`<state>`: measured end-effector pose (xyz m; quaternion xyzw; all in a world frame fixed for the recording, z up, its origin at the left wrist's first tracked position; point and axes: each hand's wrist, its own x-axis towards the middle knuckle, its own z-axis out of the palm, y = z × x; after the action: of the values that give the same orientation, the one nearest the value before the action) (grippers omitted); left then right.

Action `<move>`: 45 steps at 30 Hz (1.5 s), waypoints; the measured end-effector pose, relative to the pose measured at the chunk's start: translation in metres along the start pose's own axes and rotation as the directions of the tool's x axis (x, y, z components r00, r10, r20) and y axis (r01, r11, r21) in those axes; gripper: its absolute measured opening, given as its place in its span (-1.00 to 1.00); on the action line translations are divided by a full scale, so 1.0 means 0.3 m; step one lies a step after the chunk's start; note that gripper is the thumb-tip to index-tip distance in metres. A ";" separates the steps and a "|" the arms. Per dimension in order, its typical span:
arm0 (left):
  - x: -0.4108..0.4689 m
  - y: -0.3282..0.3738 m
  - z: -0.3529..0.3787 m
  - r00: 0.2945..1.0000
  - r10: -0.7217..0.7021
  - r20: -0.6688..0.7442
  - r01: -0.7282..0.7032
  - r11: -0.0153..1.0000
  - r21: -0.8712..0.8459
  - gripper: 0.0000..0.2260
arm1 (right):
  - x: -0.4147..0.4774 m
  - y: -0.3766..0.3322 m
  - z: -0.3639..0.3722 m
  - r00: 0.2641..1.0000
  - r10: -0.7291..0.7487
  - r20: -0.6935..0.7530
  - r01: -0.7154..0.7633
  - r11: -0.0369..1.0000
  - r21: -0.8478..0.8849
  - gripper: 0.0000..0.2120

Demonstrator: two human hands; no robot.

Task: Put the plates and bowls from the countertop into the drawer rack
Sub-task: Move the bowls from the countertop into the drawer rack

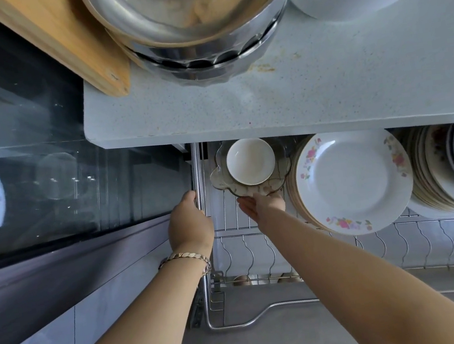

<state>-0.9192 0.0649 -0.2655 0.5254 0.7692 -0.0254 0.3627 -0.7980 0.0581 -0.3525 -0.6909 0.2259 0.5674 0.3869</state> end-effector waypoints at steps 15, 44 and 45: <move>-0.171 0.175 -0.081 0.976 0.216 0.018 -0.216 0.976 -0.023 -0.65 | -0.333 -0.312 -0.180 0.930 -0.088 0.356 0.346 0.536 -0.770 -0.90; -0.398 0.786 -0.309 0.794 0.364 0.487 -0.067 0.849 -0.524 -0.88 | -0.757 -0.761 -0.599 0.833 -0.434 0.343 0.537 0.784 -0.312 -0.63; -0.434 0.787 -0.292 0.762 0.376 0.527 -0.112 0.879 -0.463 -0.84 | -0.768 -0.745 -0.671 0.839 -0.414 0.353 0.525 0.785 -0.328 -0.65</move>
<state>-0.7464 0.1044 -0.0443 0.5005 0.5241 0.0169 0.6889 -0.5660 0.0032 -0.0579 -0.7097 -0.1327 0.5725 0.3885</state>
